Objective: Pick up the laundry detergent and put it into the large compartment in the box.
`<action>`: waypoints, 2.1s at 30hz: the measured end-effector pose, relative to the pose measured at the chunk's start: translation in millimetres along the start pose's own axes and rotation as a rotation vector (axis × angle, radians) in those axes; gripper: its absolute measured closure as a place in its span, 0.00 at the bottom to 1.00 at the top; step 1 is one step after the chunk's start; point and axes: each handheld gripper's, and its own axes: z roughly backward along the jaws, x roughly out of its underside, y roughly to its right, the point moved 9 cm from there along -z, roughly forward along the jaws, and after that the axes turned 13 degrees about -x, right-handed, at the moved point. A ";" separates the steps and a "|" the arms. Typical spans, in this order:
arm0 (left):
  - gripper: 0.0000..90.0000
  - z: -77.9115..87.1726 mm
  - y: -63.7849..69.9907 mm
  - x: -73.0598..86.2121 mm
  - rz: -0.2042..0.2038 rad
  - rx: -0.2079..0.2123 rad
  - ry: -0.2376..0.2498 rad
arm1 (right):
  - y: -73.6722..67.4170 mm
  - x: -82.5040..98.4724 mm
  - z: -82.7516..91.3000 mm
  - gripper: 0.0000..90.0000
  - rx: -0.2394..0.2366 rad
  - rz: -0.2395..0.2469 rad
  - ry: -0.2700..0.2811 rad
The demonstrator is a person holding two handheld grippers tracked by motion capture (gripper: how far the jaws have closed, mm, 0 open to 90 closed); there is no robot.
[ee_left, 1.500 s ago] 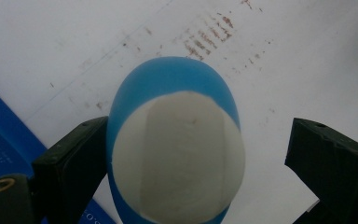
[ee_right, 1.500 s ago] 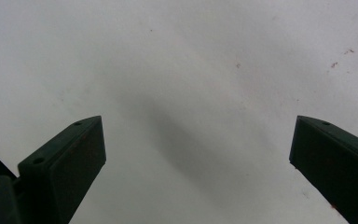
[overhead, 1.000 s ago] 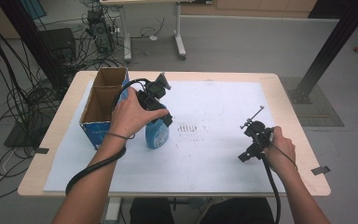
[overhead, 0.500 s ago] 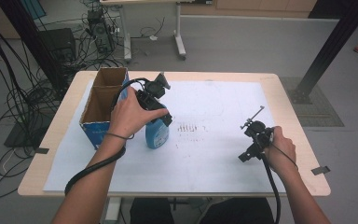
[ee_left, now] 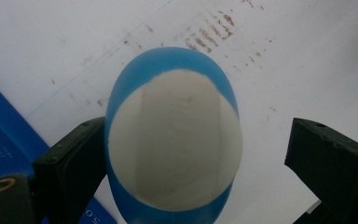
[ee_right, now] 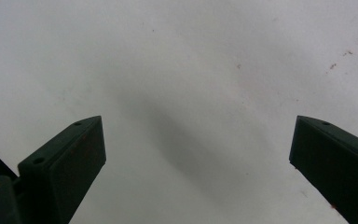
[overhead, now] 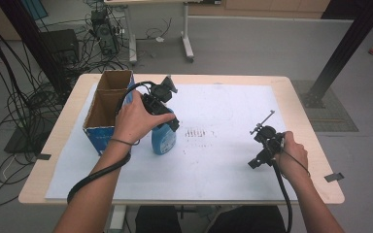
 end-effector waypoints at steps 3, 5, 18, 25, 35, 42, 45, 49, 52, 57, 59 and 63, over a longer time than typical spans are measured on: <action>0.09 0.2 -0.1 0.1 0.000 0.000 0.000 | 0.0 -0.2 0.3 0.04 0.000 0.001 0.003; 0.09 0.5 0.1 0.1 0.000 0.004 0.001 | 0.1 -0.1 0.5 0.04 0.000 -0.001 0.003; 0.08 0.7 0.3 0.6 0.003 0.003 0.003 | -1.0 -1.5 1.0 0.04 0.001 0.006 0.007; 0.08 0.4 0.7 1.2 0.000 0.004 0.003 | -1.4 -1.6 1.5 0.04 0.005 0.010 0.006; 0.08 0.2 1.5 2.7 0.002 0.016 0.006 | -2.1 -1.6 1.6 0.04 0.007 0.010 0.008; 0.08 -0.7 2.3 3.6 0.002 0.018 0.004 | -2.7 -1.3 1.9 0.04 0.004 0.008 0.010; 0.08 -1.1 2.7 3.8 -0.001 0.014 0.003 | -2.6 -1.1 2.1 0.04 0.006 0.006 0.010; 0.08 -0.8 2.5 3.4 0.002 0.012 0.003 | -2.9 -1.1 1.7 0.04 0.005 0.007 0.010; 0.08 -0.8 2.7 3.4 0.000 0.012 0.001 | -3.1 -1.1 1.5 0.04 0.003 0.005 0.010; 0.08 -1.0 2.8 3.7 -0.002 0.010 0.001 | -2.9 -1.1 1.7 0.04 0.003 0.005 0.010; 0.08 -1.0 2.9 3.9 -0.001 0.009 0.003 | -2.8 -1.1 1.7 0.04 0.004 0.004 0.011; 0.08 -1.1 3.5 4.3 0.000 0.007 0.004 | -3.1 -0.9 1.4 0.04 0.003 0.005 0.008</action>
